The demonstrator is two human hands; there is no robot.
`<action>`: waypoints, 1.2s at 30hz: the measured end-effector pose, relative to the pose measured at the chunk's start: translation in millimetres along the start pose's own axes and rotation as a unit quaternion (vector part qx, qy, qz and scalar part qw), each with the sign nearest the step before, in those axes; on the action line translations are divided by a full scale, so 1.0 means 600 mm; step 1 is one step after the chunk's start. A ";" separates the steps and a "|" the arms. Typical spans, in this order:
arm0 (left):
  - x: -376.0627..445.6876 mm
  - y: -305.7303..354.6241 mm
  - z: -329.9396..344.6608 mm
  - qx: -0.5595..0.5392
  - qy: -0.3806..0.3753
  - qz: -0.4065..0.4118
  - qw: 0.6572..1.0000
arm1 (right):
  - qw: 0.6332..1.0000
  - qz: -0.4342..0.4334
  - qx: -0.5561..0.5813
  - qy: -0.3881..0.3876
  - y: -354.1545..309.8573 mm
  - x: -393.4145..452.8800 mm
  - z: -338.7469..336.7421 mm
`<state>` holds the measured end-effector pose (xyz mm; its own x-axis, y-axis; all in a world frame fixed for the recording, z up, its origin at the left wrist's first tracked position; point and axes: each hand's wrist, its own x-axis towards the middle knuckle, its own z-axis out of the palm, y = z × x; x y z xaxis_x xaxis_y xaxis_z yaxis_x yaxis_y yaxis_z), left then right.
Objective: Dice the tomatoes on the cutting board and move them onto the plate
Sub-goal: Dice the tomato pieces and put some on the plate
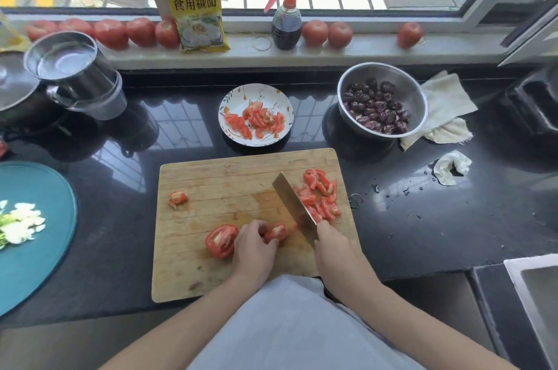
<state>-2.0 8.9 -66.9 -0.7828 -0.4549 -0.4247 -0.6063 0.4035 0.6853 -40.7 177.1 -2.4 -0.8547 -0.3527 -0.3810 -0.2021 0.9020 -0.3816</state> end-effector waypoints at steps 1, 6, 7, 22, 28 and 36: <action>0.001 0.003 0.002 -0.006 0.005 0.002 1.000 | 1.000 -0.009 -0.009 -0.015 0.000 -0.014 0.001; 0.004 0.011 0.013 -0.008 0.022 -0.005 1.000 | 0.989 -0.056 -0.127 -0.047 -0.004 -0.040 0.008; 0.005 0.010 0.015 -0.006 0.026 -0.005 1.000 | 0.985 -0.070 -0.151 -0.045 -0.008 -0.041 0.008; 0.007 0.013 0.012 -0.003 0.013 -0.031 0.999 | 0.998 -0.035 -0.052 -0.030 -0.058 0.035 0.038; 0.008 0.013 0.014 -0.003 0.008 -0.020 1.000 | 0.996 0.005 -0.052 -0.076 -0.028 -0.013 0.024; 0.007 0.013 0.023 0.003 0.008 -0.020 1.000 | 0.999 0.022 0.028 -0.016 -0.061 0.042 0.023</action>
<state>-12.0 21.0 -71.8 -0.7552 -0.4836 -0.4425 -0.6385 0.3899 0.6635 -47.9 131.9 -9.7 -0.8464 -0.3217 -0.4245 -0.1368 0.9016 -0.4104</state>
